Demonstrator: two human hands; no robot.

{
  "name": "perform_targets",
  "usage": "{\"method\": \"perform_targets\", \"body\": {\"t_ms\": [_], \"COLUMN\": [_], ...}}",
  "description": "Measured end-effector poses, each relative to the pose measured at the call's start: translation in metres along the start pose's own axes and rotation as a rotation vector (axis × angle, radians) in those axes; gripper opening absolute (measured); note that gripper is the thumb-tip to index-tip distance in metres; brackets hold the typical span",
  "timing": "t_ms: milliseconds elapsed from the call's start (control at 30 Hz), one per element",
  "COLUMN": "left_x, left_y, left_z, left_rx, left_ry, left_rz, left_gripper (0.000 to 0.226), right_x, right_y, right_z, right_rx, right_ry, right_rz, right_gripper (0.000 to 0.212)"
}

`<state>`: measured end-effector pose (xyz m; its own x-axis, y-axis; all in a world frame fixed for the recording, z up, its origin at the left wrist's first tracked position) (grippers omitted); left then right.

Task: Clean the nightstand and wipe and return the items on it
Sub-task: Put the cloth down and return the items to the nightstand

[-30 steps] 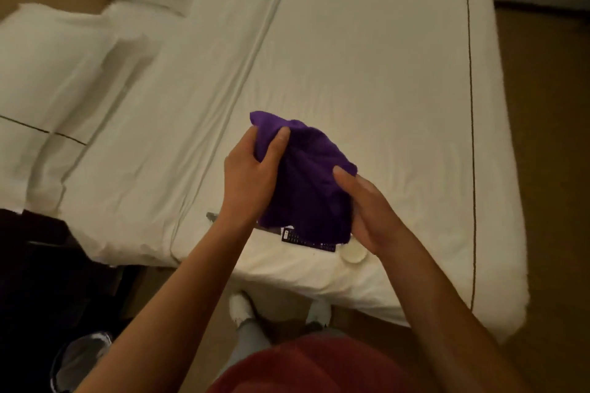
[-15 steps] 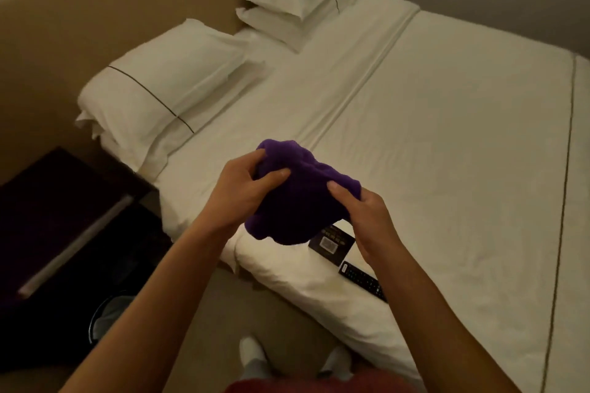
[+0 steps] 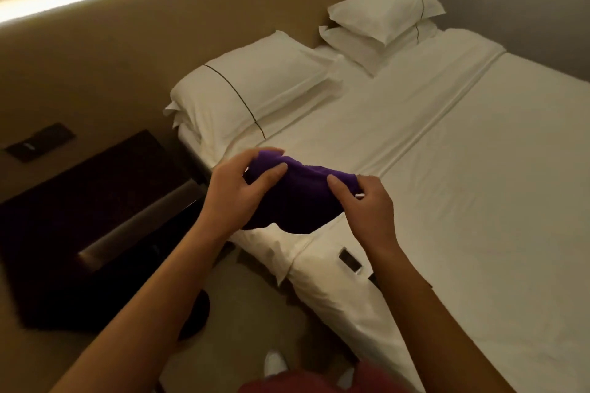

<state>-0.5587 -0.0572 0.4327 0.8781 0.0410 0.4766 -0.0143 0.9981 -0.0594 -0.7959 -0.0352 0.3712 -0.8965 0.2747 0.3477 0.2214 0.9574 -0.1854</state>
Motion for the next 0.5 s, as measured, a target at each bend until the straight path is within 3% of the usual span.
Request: {"method": "perform_targets", "body": {"t_ms": [133,233,300,367,500], "left_x": [0.024,0.035,0.043,0.054,0.08], "left_y": [-0.015,-0.026,-0.034,-0.043,-0.058], "left_z": [-0.025,-0.043,-0.051,-0.058,-0.094], "left_rx": [0.154,0.225,0.248,0.271,0.411], "left_ry": [0.136,0.194,0.187,0.193,0.232], "left_rz": [0.062,0.098,0.139,0.193,0.302], "left_gripper": [0.018,0.016,0.015,0.015,0.02], "right_x": [-0.029,-0.075,-0.11,-0.143,-0.192], "right_y": [-0.023,-0.039,-0.046,-0.053,-0.071], "right_z": [-0.015,-0.025,-0.031,-0.033,-0.037], "right_rx": [0.13,0.177,0.235,0.253,0.23], "right_ry": [0.077,-0.045,-0.053,-0.074,-0.23], "right_rz": [-0.098,-0.445,-0.679,-0.843,-0.977], "right_gripper": [0.051,0.081,0.09,0.082,0.037]}}
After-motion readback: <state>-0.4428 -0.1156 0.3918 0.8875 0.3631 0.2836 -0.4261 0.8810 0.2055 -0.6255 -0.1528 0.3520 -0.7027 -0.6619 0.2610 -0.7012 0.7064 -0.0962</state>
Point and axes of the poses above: each hand's wrist, its own y-axis away from the middle knuckle, its own x-axis out of the back of the hand, z = x × y, the point moved 7 cm from there along -y, towards the middle knuckle, and after that the axes turned 13 degrees about x, right-handed, at the moved point
